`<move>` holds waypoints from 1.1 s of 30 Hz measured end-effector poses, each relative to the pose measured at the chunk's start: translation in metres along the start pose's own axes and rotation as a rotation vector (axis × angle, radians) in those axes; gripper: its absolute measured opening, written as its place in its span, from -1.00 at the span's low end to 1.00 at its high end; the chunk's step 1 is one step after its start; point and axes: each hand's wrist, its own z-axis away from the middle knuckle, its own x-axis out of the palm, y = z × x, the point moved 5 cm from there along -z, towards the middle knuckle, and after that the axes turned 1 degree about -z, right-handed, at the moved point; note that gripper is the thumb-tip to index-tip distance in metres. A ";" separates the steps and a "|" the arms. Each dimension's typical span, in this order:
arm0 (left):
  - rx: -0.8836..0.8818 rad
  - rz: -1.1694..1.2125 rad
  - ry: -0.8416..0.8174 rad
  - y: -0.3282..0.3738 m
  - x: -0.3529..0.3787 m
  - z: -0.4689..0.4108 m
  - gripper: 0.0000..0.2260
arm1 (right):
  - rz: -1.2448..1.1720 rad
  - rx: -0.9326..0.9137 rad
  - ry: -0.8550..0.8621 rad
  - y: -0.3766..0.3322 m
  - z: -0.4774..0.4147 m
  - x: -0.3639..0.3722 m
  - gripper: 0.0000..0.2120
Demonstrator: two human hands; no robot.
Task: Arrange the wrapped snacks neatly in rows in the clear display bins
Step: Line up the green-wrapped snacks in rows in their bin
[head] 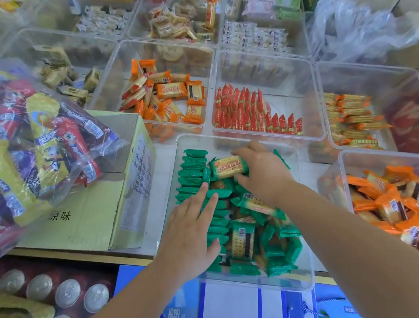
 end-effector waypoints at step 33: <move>0.020 0.098 0.055 -0.008 0.014 -0.016 -0.33 | 0.388 -0.086 -0.386 -0.016 -0.055 0.066 -0.36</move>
